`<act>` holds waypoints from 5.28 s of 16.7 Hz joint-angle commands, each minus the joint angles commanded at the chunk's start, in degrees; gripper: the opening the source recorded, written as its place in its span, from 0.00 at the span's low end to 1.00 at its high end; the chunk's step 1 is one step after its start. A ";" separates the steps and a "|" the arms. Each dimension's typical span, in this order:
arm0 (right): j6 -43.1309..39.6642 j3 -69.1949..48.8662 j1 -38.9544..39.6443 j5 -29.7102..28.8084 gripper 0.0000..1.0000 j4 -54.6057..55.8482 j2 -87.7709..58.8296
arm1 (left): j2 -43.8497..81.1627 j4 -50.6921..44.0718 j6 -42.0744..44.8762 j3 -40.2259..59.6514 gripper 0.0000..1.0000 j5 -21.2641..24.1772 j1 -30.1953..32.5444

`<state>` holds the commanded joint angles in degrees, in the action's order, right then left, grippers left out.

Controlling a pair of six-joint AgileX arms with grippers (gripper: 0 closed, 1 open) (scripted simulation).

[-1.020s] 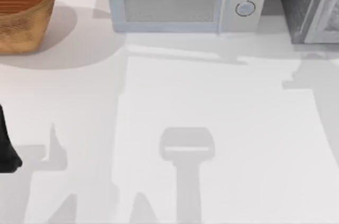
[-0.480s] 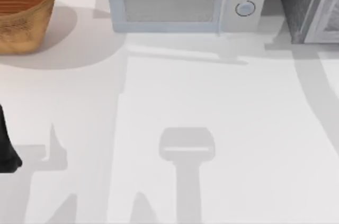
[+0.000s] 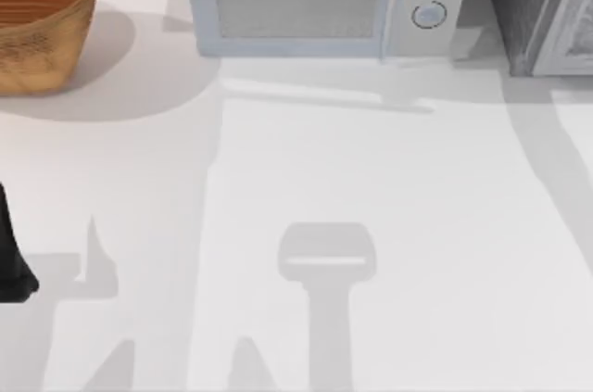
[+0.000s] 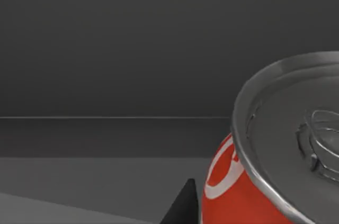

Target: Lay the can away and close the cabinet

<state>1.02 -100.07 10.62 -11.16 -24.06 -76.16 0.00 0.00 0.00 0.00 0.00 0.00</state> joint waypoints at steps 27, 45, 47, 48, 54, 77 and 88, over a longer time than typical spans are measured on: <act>0.01 -46.62 -3.84 3.18 0.00 -12.18 -35.17 | 0.00 0.00 0.00 0.00 1.00 0.00 0.00; 0.00 -58.55 -5.05 4.19 0.38 -14.90 -43.56 | 0.00 0.00 0.00 0.00 1.00 0.00 0.00; 0.00 -58.55 -5.05 4.19 0.53 -14.90 -43.56 | 0.00 0.00 0.00 0.00 1.00 0.00 0.00; 0.00 -58.55 -5.05 4.19 0.60 -14.90 -43.56 | 0.00 0.00 0.00 0.00 1.00 0.00 0.00; 0.00 -58.55 -5.05 4.19 1.00 -14.90 -43.56 | 0.00 0.00 0.00 0.00 1.00 0.00 0.00; -1.82 -8.22 -6.79 8.40 1.00 1.82 -2.42 | 0.00 0.00 0.00 0.00 1.00 0.00 0.00; -1.70 62.86 -9.09 10.89 1.00 16.31 49.48 | 0.00 0.00 0.00 0.00 1.00 0.00 0.00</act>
<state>-0.68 -37.20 1.53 -0.27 -7.74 -26.68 0.00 0.00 0.00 0.00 0.00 0.00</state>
